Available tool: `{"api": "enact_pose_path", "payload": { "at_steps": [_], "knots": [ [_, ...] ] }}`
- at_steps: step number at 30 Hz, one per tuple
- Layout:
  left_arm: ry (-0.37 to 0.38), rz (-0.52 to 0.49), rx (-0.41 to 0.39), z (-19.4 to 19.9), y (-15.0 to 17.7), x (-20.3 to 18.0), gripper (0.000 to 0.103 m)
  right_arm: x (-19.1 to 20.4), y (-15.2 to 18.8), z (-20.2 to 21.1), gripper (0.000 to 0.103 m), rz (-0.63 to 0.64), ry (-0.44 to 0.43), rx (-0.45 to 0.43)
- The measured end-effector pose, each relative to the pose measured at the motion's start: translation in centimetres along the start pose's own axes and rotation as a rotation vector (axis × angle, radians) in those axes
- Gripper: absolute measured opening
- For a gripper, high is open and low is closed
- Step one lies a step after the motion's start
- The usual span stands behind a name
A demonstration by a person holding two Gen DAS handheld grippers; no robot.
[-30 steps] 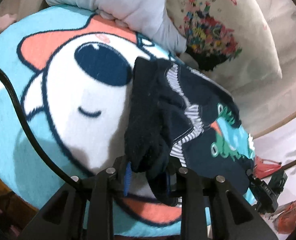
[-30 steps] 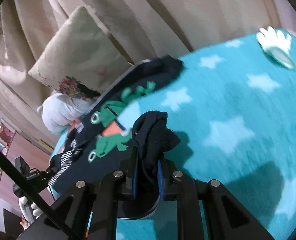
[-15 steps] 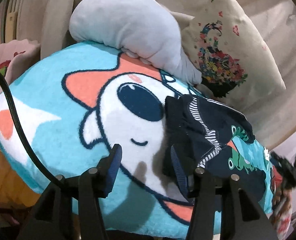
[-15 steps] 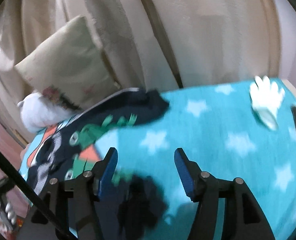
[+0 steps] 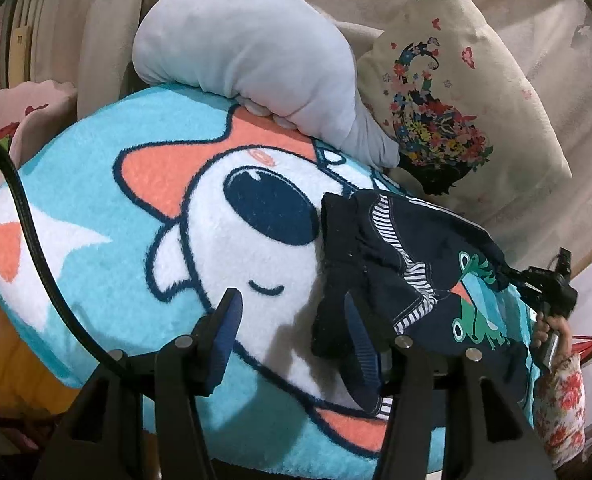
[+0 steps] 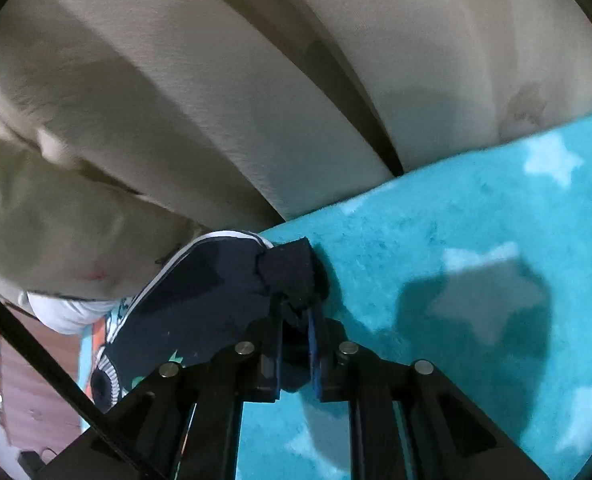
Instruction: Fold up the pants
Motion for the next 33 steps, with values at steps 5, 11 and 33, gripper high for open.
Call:
{"api": "enact_pose_path", "payload": {
  "at_steps": [5, 11, 33],
  "knots": [
    [0.009, -0.015, 0.001, 0.0, 0.1, -0.6, 0.052, 0.1, 1.6, 4.7, 0.009, 0.005, -0.052, -0.057],
    [0.014, -0.044, 0.014, -0.2, 0.8, -1.8, 0.053, -3.7, 4.3, 7.5, 0.011, 0.050, 0.080, -0.076],
    [-0.104, -0.210, 0.061, -5.1, 2.7, -6.8, 0.069, 6.4, 16.9, 4.9, 0.036, 0.273, -0.025, -0.011]
  ]
}}
Point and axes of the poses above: each gripper's, at about its wrist camera, not at the fingertips, and z roughly against the way its jaws point, x to its left, y to its underside, the point moved 9 cm from there along -z, roughly the way its jaws point
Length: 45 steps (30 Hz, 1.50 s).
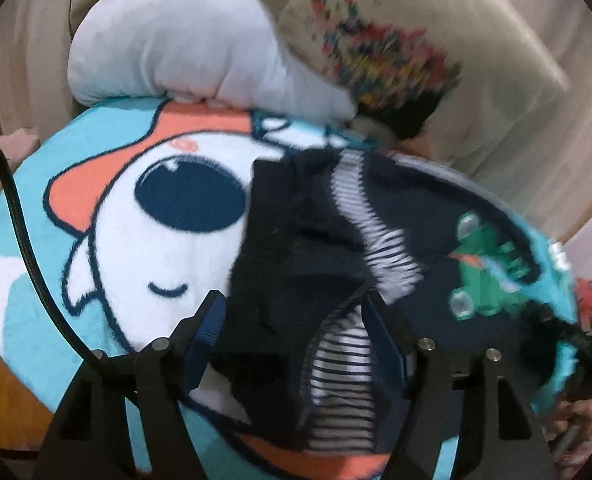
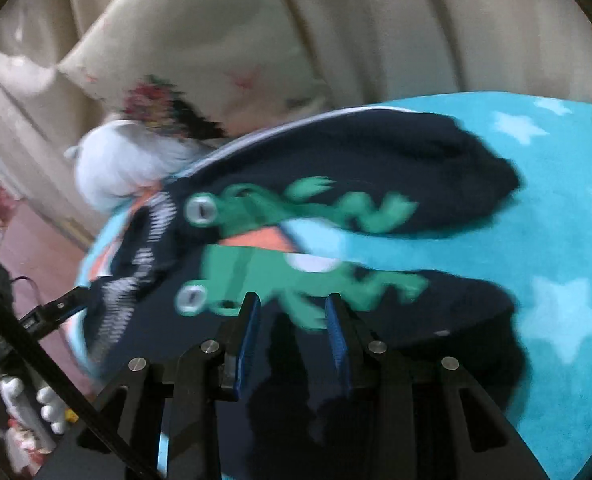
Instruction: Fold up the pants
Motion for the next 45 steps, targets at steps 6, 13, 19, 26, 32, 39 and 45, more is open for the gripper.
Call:
{"api": "enact_pose_path", "payload": {
  "at_steps": [6, 13, 19, 26, 32, 39, 45],
  "knots": [
    [-0.056, 0.038, 0.016, -1.4, 0.6, 1.6, 0.070, -3.4, -0.2, 3.5, 0.043, -0.051, 0.154, -0.116],
    [-0.107, -0.029, -0.057, 1.1, 0.3, 0.6, 0.070, -0.1, 0.0, 4.5, 0.052, -0.083, 0.034, -0.216],
    [-0.134, -0.047, -0.073, 1.2, 0.1, 0.9, 0.070, 2.4, 0.8, 1.7, 0.052, -0.044, 0.010, -0.151],
    [-0.123, -0.053, -0.068, 0.9, -0.1, 1.3, 0.070, 3.2, 1.6, 1.0, 0.054, -0.037, -0.011, -0.127],
    [-0.003, -0.082, -0.076, 2.1, -3.4, 0.6, 0.070, 4.1, -1.2, 2.7, 0.057, 0.060, -0.031, -0.124],
    [0.061, -0.217, -0.009, -1.8, -10.1, -2.2, 0.074, 4.2, -9.8, 1.1, 0.073, 0.359, 0.078, -0.075],
    [0.116, -0.274, 0.101, -7.1, -12.4, -5.1, 0.074, 1.5, -14.5, -5.8, 0.073, 0.410, 0.147, 0.064]
  ]
}}
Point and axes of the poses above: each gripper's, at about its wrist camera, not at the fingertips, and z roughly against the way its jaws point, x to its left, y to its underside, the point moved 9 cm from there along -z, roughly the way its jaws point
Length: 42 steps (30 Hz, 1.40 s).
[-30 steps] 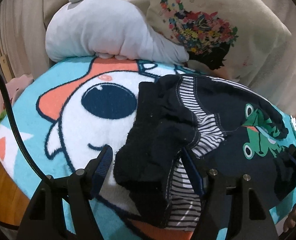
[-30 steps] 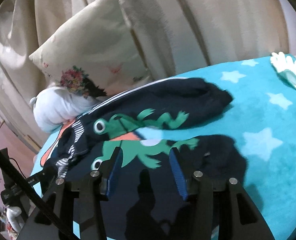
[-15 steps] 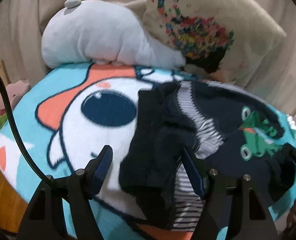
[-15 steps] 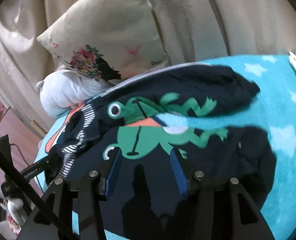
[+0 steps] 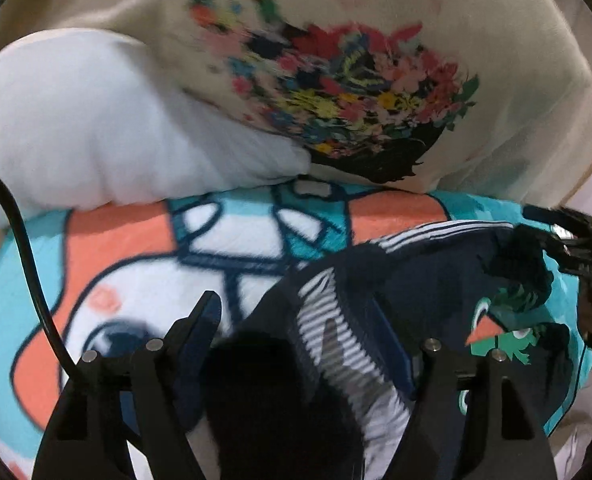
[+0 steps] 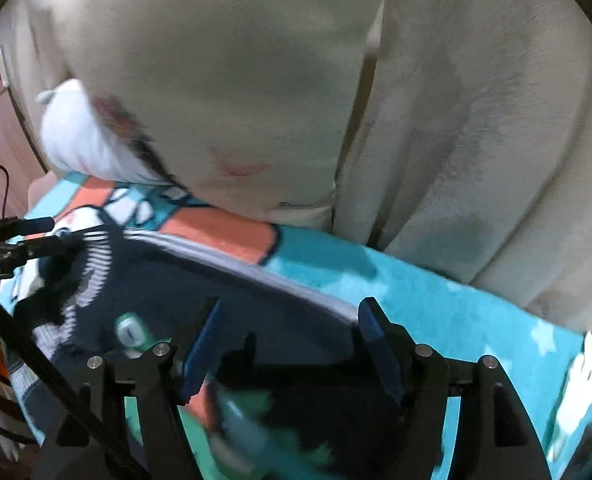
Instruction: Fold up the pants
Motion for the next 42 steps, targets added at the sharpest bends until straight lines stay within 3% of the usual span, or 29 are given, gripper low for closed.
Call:
{"api": "enact_pose_path", "payload": {
  "at_steps": [8, 10, 12, 13, 14, 15, 17, 25, 30, 34, 38, 42],
  "knots": [
    [0.055, -0.169, 0.171, -7.5, -1.1, -2.5, 0.074, -0.1, -0.4, -6.3, 0.073, 0.041, -0.156, 0.152],
    [0.031, -0.200, 0.186, -8.5, -0.8, -2.7, 0.074, 0.2, 0.4, -7.5, 0.073, 0.050, -0.184, 0.190],
    [0.014, -0.239, 0.180, -8.2, -0.6, -3.3, 0.062, 0.5, 0.7, -7.6, 0.072, 0.087, -0.167, 0.162],
    [0.025, -0.253, 0.174, -7.8, -0.5, -3.7, 0.031, 0.8, 0.9, -7.5, 0.057, 0.104, -0.162, 0.156],
    [0.019, -0.267, 0.169, -7.3, -0.4, -4.0, 0.012, 0.9, 0.9, -7.2, 0.040, 0.105, -0.168, 0.147],
    [0.003, -0.277, 0.163, -6.9, -0.3, -4.1, 0.012, 1.1, 0.9, -6.9, 0.008, 0.088, -0.195, 0.147],
    [-0.034, -0.290, 0.123, -5.7, -0.1, -4.2, 0.008, 1.6, 1.0, -6.0, 0.007, 0.042, -0.265, 0.150],
    [-0.030, -0.230, -0.048, 3.5, 2.1, -4.3, 0.007, 3.6, 1.7, 2.1, 0.006, 0.067, -0.215, 0.016],
    [0.000, -0.191, -0.131, 9.6, 6.0, -4.9, 0.007, 6.8, 5.4, 7.0, 0.006, 0.115, -0.207, -0.030],
    [0.016, -0.128, -0.148, 11.4, 9.9, -4.8, 0.007, 10.0, 9.9, 8.1, 0.006, 0.146, -0.218, -0.022],
    [0.029, -0.039, -0.091, 9.7, 14.8, -3.6, 0.007, 12.6, 14.7, 7.7, 0.006, 0.120, -0.270, 0.000],
    [0.046, 0.015, -0.045, 8.3, 17.3, -3.0, 0.008, 12.8, 17.8, 5.4, 0.009, 0.057, -0.269, 0.033]
  ]
}}
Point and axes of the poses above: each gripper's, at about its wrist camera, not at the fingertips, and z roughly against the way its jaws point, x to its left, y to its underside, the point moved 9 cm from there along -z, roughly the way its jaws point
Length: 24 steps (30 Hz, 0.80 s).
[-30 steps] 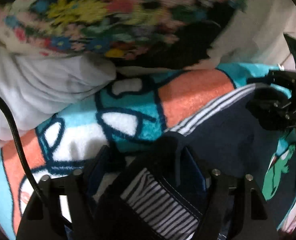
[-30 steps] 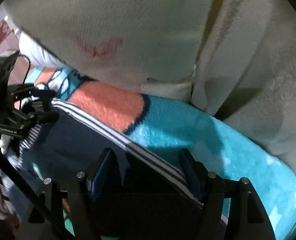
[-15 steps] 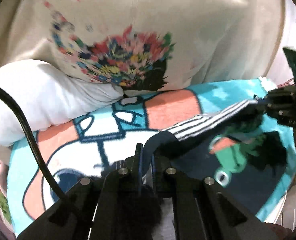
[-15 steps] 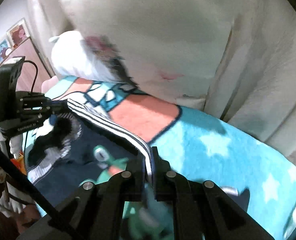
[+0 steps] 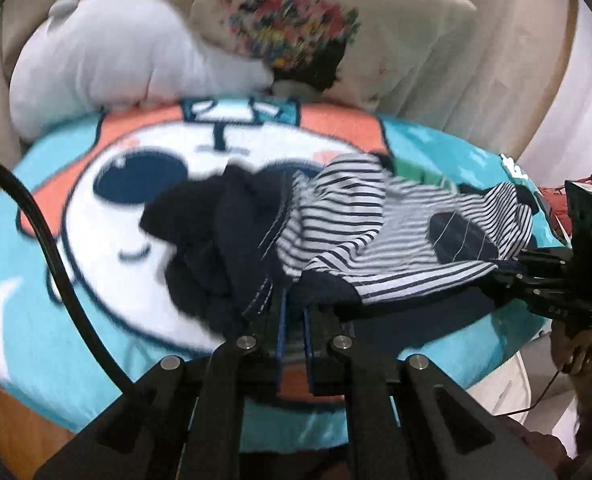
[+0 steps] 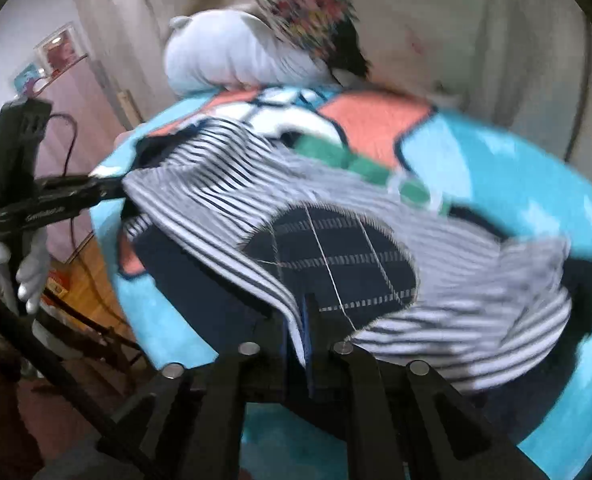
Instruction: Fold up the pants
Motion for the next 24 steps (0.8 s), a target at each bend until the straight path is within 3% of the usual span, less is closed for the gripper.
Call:
{"api": "enact_pose_path", "payload": {
  "at_steps": [3, 6, 7, 11, 14, 16, 20, 22, 24],
  "knots": [
    [-0.002, -0.006, -0.020, 0.9, 0.3, 0.0, 0.009, -0.2, 0.3, 0.2, 0.015, -0.056, -0.009, -0.040],
    [-0.018, -0.025, -0.051, 2.7, 0.1, 0.4, 0.014, 0.0, 0.5, 1.1, 0.046, -0.084, -0.015, -0.060],
    [-0.033, -0.026, -0.062, 3.4, -0.1, 0.9, 0.014, 0.0, 0.6, 1.5, 0.049, -0.086, -0.011, -0.068],
    [-0.010, 0.042, -0.111, 5.9, -1.0, 3.0, 0.025, -0.7, 1.4, 5.2, 0.049, -0.104, 0.022, -0.134],
    [0.038, 0.123, -0.147, 6.7, -2.3, 3.9, 0.035, -4.2, 1.7, 9.3, 0.051, -0.210, 0.086, -0.243],
    [0.041, 0.162, -0.156, 6.1, -3.2, 4.0, 0.042, -7.0, 2.1, 10.9, 0.055, -0.309, 0.118, -0.288],
    [0.082, 0.172, -0.145, 3.2, -5.0, 2.2, 0.043, -11.1, 2.1, 10.0, 0.058, -0.459, 0.109, -0.287],
    [0.060, 0.166, -0.141, 1.3, -5.5, 1.8, 0.044, -12.6, 1.8, 8.5, 0.059, -0.529, 0.105, -0.281],
    [-0.031, 0.146, -0.143, -0.4, -5.7, 2.0, 0.044, -13.6, 1.5, 7.5, 0.059, -0.574, 0.120, -0.286]
  ]
}}
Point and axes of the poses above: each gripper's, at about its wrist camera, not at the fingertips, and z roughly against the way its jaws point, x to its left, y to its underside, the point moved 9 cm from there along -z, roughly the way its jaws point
